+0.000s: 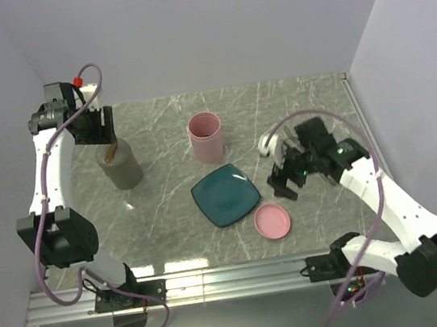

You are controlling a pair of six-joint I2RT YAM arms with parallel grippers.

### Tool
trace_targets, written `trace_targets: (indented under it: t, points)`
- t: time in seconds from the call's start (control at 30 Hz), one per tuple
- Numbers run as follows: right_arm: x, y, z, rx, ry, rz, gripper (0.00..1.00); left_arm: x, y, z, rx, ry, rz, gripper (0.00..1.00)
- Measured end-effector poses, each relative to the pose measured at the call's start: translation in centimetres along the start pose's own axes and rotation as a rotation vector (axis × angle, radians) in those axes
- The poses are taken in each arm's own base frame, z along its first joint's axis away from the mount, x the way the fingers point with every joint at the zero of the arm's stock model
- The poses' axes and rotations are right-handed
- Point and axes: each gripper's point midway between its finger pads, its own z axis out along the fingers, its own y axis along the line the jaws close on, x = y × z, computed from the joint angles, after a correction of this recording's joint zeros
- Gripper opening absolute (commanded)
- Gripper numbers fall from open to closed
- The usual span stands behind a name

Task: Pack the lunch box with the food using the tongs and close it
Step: Move the packing box to the center of the board, then pick up the box lid from the center of the board.

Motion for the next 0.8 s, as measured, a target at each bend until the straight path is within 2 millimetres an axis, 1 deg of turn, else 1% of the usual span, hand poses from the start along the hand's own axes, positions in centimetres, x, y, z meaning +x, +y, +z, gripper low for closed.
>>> trace_targets:
  t: [0.1,0.13,0.2,0.27,0.33,0.4,0.5,0.57,0.7,0.8]
  points:
    - [2.3,3.9,0.8,-0.08,0.088,-0.101,0.91,-1.4,-0.4,-1.5,0.003,-0.075,-0.003,0.74]
    - [3.1,5.4,1.1,-0.113,0.114,-0.15,0.9,-1.9,-0.6,-2.0,0.008,-0.102,-0.007,0.74]
    - [4.5,7.7,1.6,-0.168,0.162,-0.223,0.86,-2.9,-1.1,-3.2,0.025,-0.16,-0.011,0.75]
    - [6.0,9.7,2.1,-0.23,0.212,-0.277,0.82,-3.8,-1.8,-4.3,0.047,-0.21,-0.014,0.76]
    - [7.2,10.8,2.5,-0.266,0.257,-0.31,0.79,-4.3,-2.4,-5.1,0.069,-0.254,-0.019,0.78]
    - [7.9,11.6,3.2,-0.285,0.289,-0.335,0.77,-4.7,-2.9,-5.9,0.088,-0.29,-0.026,0.81]
    - [9.1,13.3,4.4,-0.324,0.343,-0.381,0.74,-4.9,-3.6,-6.9,0.113,-0.333,-0.034,0.84]
    - [9.5,13.9,5.2,-0.329,0.366,-0.391,0.73,-5.1,-4.0,-7.5,0.126,-0.351,-0.038,0.84]
    - [9.7,13.5,6.8,-0.29,0.392,-0.381,0.7,-5.5,-4.5,-8.0,0.15,-0.374,-0.045,0.85]
    - [9.8,12.9,8.0,-0.254,0.411,-0.369,0.63,-5.8,-4.8,-8.2,0.17,-0.382,-0.061,0.86]
